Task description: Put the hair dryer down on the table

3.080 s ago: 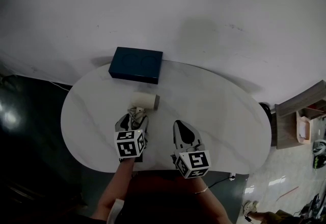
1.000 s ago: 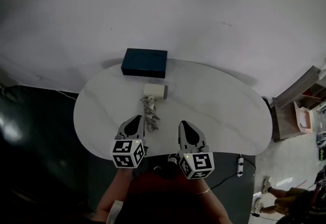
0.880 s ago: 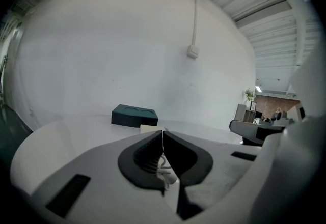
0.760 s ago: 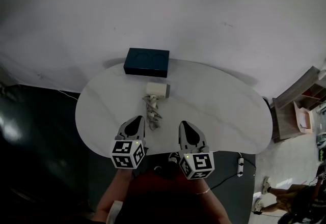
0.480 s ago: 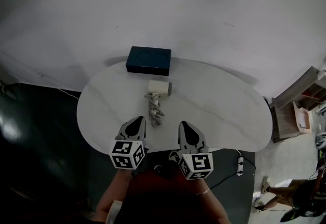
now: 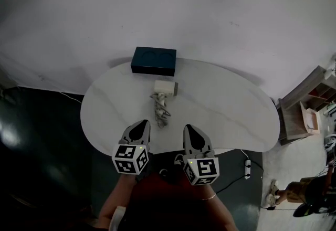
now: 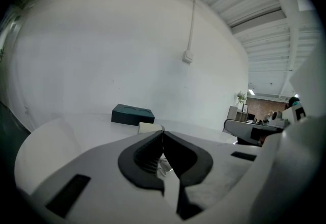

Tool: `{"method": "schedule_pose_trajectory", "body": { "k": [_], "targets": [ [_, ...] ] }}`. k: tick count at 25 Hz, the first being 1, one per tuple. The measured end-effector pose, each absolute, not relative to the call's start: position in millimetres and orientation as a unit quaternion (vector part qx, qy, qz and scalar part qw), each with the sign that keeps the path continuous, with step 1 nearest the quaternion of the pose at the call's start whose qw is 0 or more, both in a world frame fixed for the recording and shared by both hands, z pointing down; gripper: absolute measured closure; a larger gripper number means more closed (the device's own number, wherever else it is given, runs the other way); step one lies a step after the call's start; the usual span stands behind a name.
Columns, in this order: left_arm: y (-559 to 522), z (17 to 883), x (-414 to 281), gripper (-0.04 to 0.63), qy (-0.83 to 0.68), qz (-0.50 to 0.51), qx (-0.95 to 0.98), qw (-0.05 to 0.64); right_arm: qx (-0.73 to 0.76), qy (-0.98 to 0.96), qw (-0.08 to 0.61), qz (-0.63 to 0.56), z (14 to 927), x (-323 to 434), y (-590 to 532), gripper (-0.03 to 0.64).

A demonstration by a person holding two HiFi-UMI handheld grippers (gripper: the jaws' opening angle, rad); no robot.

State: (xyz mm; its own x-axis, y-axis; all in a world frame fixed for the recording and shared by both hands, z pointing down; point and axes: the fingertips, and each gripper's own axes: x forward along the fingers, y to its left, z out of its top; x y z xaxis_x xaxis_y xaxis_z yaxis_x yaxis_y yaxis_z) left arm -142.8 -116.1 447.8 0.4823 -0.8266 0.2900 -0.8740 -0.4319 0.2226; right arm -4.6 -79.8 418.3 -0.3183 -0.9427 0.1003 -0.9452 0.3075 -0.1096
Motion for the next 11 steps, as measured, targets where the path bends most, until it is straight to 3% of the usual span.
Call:
{"method": "schedule_pose_trajectory", "body": {
  "k": [11],
  "targets": [
    [-105.4, 447.1, -150.0, 0.571, -0.502, 0.062, 0.845, 0.172, 0.583, -0.810, 0.003, 0.065, 414.0, -8.0, -69.7, 0.603]
  ]
}}
